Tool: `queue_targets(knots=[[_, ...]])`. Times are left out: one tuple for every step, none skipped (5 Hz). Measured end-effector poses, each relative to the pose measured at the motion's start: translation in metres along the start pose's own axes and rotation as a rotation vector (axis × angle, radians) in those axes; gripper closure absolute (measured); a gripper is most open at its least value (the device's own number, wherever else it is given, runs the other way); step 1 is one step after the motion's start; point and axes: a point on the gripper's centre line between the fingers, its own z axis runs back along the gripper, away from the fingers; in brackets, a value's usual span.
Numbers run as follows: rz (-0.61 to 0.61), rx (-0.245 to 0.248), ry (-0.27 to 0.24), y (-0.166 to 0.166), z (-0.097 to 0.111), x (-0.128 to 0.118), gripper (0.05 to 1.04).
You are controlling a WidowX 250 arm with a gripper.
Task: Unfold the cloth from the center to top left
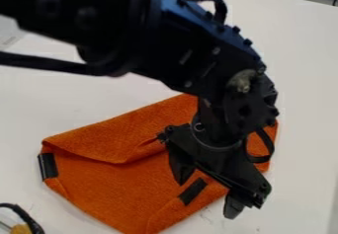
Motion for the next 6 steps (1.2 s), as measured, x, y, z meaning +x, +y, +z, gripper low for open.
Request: queue_targets(knots=[[-0.005, 0.003, 0.014, 0.0, -0.003, -0.002, 0.083], [-0.017, 0.005, 0.016, 0.016, -0.009, 0.005, 0.083], [-0.066, 0.006, 0.018, 0.028, -0.012, 0.022, 0.083], [-0.119, -0.02, 0.021, 0.047, -0.026, 0.05, 0.083], [-0.207, -0.062, 0.012, 0.061, -0.041, 0.08, 0.083], [-0.205, -0.09, 0.002, 0.075, -0.052, 0.093, 0.083]])
